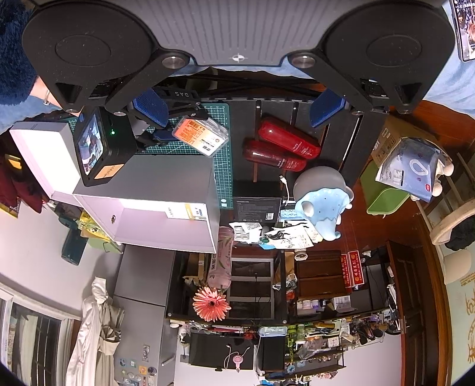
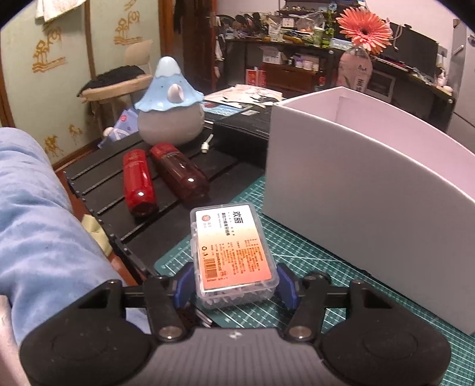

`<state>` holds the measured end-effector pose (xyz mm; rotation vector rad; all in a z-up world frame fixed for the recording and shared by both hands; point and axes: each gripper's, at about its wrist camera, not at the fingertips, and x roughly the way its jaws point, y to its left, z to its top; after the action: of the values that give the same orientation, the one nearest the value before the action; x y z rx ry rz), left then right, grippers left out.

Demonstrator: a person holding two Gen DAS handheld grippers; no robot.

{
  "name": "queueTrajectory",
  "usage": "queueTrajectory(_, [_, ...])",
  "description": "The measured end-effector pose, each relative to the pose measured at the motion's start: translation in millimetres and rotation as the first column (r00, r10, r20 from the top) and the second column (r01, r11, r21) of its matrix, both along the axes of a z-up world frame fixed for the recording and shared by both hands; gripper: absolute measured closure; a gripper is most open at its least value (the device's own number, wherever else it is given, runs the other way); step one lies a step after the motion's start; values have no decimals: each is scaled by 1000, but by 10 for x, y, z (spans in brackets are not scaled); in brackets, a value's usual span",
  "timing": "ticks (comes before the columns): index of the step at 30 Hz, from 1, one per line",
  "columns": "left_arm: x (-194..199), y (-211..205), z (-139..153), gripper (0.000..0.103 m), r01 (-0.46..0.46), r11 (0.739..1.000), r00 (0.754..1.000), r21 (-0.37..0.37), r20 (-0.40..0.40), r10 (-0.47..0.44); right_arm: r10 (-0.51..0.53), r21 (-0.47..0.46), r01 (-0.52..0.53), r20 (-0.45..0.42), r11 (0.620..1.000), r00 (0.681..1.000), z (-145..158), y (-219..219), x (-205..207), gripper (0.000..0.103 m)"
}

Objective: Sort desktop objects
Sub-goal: 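Lift the clear orange-labelled box with the right tool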

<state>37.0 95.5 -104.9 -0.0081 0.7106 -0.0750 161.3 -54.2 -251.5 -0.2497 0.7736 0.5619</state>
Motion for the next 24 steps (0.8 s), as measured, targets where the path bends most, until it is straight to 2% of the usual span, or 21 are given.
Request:
queueTrajectory(7, [-10,4,-17,0,0,1000,1000,1,5,0,-52,9,52,-18,999,999,38,-50,-5,46])
queueTrajectory(14, [-18,4,-21,0,1,1000,1000,-3,6,-1,-23,12,24,-58,1000,998,1,-16,-28,46])
queueTrajectory(20, [-13,-7,-20,0,4,1000,1000,-2,3,-4,-21,12,22,-42,1000,999,-5,-5,-17,45])
queueTrajectory(23, [-15,-14,-18,0,7,1000,1000,0,2,-7,-21,25,21,-33,999,999,4,12,2,39])
queueTrajectory(24, [-14,-14,-18,0,8,1000,1000,0,2,-8,-20,23,21,-28,1000,999,4,23,4,33])
